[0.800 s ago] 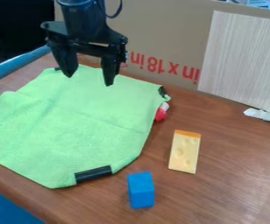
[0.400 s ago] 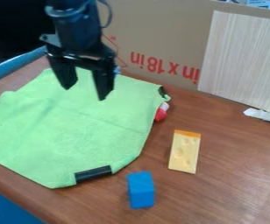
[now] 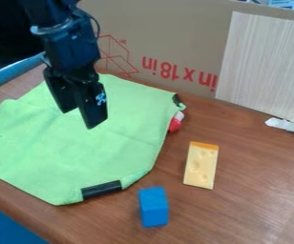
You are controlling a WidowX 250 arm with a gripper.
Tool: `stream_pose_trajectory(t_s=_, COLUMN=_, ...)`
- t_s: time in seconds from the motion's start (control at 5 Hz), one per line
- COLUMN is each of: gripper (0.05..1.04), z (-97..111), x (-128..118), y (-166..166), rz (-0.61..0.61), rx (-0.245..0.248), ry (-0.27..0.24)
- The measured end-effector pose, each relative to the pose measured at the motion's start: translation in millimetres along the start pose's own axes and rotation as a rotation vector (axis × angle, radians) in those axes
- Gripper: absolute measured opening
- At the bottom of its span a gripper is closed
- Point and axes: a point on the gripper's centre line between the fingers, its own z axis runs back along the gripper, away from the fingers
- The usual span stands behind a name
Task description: Fold the cloth from the bottom right to the top left
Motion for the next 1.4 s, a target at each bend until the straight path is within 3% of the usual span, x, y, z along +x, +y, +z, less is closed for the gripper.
stream_pose_trajectory(t_s=0.2, gripper=0.998, z=-17.7, x=-11.4, y=-9.5, rz=-0.039, rx=0.03, ry=0.025)
stream_pose_trajectory(t_s=0.4, gripper=0.998, z=-29.2, x=-18.0, y=-18.4, rz=-0.072, rx=0.044, ry=0.008)
stream_pose_trajectory(t_s=0.8, gripper=0.998, z=-49.4, x=-22.4, y=-26.5, rz=-0.123, rx=0.08, ry=0.028)
stream_pose_trajectory(t_s=1.4, gripper=0.998, z=-69.2, x=-29.9, y=-30.7, rz=-0.163, rx=0.058, ry=0.024)
